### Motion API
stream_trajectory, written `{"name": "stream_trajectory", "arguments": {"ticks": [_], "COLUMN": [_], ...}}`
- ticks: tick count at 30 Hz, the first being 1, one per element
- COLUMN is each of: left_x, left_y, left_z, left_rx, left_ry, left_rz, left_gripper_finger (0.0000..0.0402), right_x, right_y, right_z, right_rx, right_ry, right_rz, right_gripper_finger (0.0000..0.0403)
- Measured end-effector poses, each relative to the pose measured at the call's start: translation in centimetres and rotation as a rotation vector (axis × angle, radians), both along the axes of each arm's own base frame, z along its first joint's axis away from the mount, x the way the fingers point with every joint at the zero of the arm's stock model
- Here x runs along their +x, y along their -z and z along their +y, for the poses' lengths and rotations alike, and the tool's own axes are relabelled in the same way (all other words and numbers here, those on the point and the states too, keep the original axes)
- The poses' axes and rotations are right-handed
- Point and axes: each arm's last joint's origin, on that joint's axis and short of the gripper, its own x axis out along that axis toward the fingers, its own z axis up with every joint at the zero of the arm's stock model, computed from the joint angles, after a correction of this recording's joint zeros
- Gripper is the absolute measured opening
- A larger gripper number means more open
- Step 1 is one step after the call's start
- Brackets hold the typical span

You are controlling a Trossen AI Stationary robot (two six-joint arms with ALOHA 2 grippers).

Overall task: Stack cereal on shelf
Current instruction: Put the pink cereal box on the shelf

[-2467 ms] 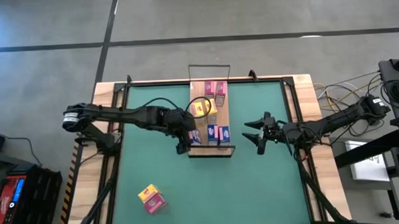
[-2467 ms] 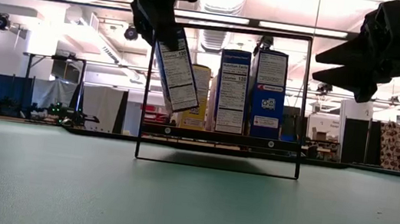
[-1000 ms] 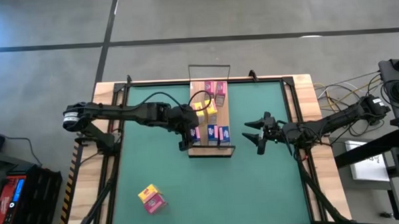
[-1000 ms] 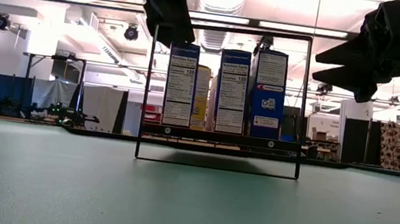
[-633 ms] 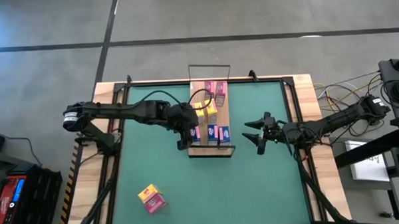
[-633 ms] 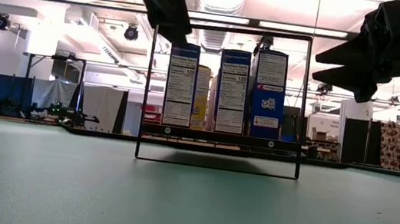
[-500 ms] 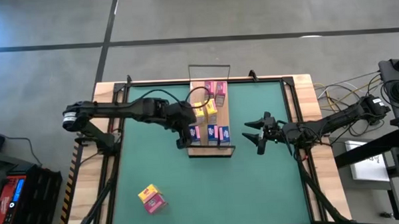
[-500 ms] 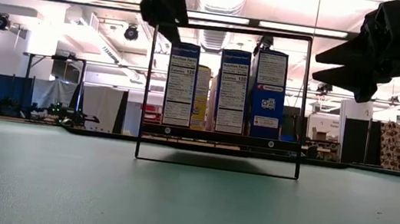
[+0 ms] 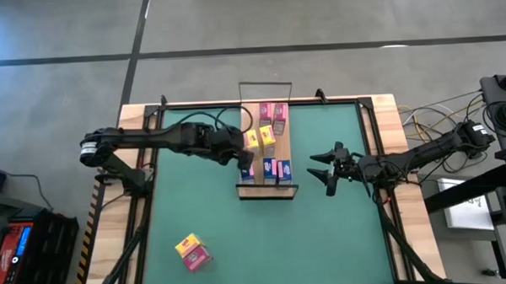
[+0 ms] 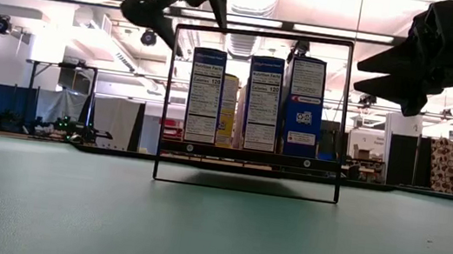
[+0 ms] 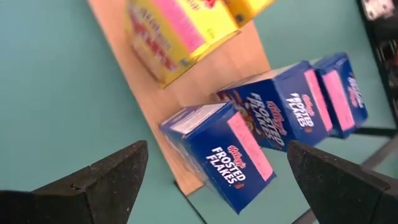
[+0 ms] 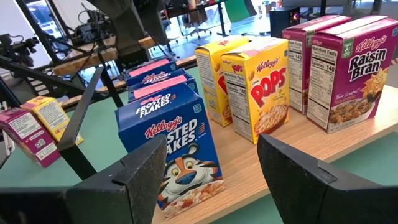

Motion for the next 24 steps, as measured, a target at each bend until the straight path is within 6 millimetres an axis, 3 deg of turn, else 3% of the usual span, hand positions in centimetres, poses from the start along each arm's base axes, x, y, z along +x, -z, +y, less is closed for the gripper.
{"name": "stream_trajectory", "arguments": {"ticks": [8,14,24], "left_x": [1.2,2.8,3.5], "left_y": [1.8,2.2,3.0], "left_z": [0.0,0.2,0.1], "left_rx": [-0.078,-0.087,-0.141], "left_ry": [-0.109,-0.113,-0.154], "left_rz": [0.024,0.041,0.083], "left_gripper_finger": [0.0369,0.0369,0.0369], "right_x": [0.0,0.0,0.0], "right_y": [0.0,0.0,0.1], "right_z": [0.0,0.0,0.0], "right_rx": [0.000,-0.001,-0.002], "right_ry": [0.000,0.000,0.000], "right_rz": [0.001,0.005,0.007], "right_gripper_finger": [0.0240,0.0240,0.0240]}}
